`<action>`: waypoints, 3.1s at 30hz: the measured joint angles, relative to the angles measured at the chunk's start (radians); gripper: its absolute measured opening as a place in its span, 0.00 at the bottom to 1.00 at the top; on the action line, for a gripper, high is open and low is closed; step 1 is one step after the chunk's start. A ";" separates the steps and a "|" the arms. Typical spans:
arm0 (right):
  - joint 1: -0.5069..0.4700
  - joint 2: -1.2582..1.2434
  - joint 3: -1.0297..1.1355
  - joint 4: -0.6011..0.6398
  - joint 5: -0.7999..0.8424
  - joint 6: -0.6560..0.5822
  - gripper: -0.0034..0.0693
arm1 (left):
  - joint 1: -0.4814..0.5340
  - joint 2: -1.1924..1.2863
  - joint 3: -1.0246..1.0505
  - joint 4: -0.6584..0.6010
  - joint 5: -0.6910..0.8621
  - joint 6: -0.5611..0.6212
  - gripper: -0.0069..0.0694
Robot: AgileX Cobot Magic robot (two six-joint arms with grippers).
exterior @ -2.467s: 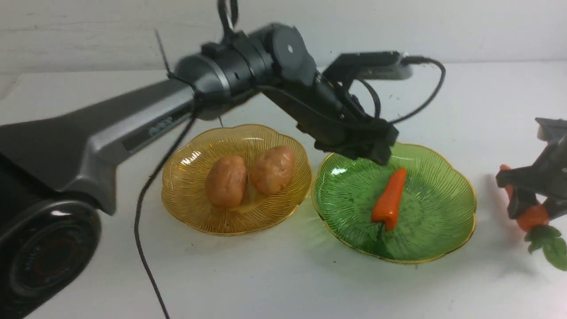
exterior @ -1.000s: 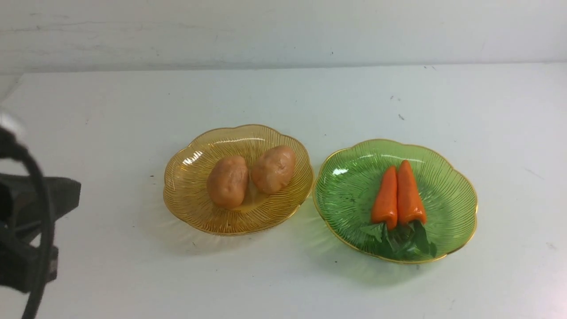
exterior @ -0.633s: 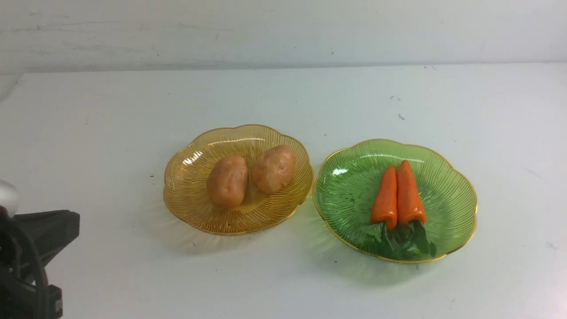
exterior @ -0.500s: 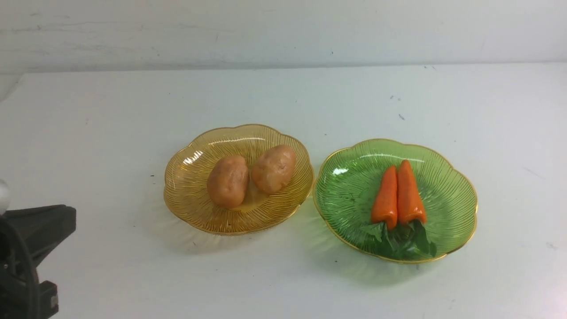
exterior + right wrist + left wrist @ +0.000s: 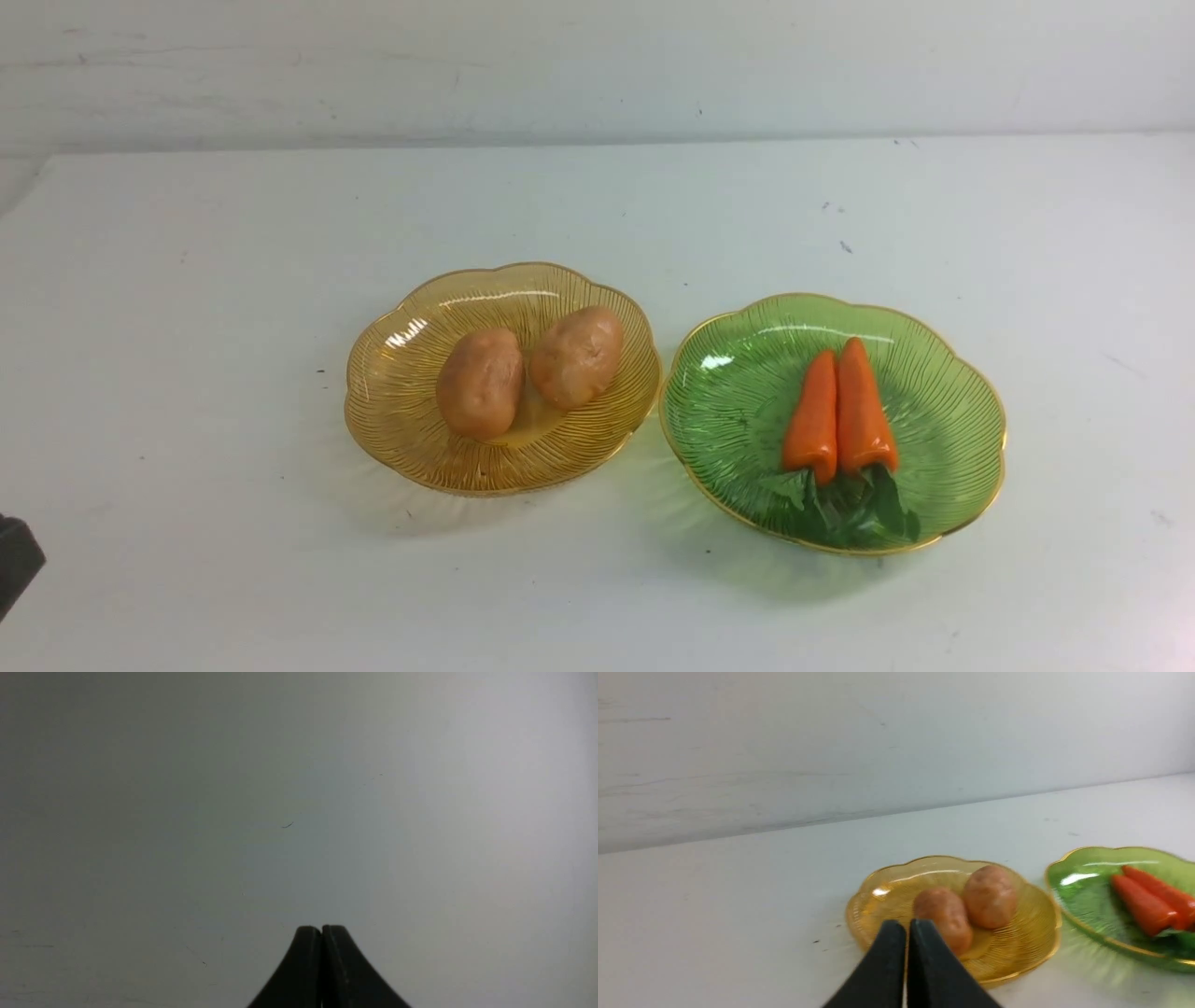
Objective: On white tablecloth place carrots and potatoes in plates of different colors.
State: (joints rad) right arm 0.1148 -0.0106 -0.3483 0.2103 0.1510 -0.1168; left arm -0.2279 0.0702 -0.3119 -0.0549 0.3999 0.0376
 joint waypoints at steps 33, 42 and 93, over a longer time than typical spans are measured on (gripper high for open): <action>0.000 0.000 0.000 0.000 0.000 0.000 0.03 | 0.192 -0.082 0.339 0.037 -0.017 0.067 0.09; 0.000 0.000 0.000 -0.003 0.000 -0.001 0.03 | 0.192 -0.082 0.339 0.037 -0.017 0.067 0.09; -0.110 0.000 0.374 -0.166 0.241 -0.003 0.03 | 0.192 -0.082 0.339 0.037 -0.019 0.067 0.09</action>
State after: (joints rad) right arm 0.0049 -0.0106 0.0259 0.0444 0.3925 -0.1202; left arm -0.0360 -0.0122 0.0276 -0.0179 0.3805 0.1049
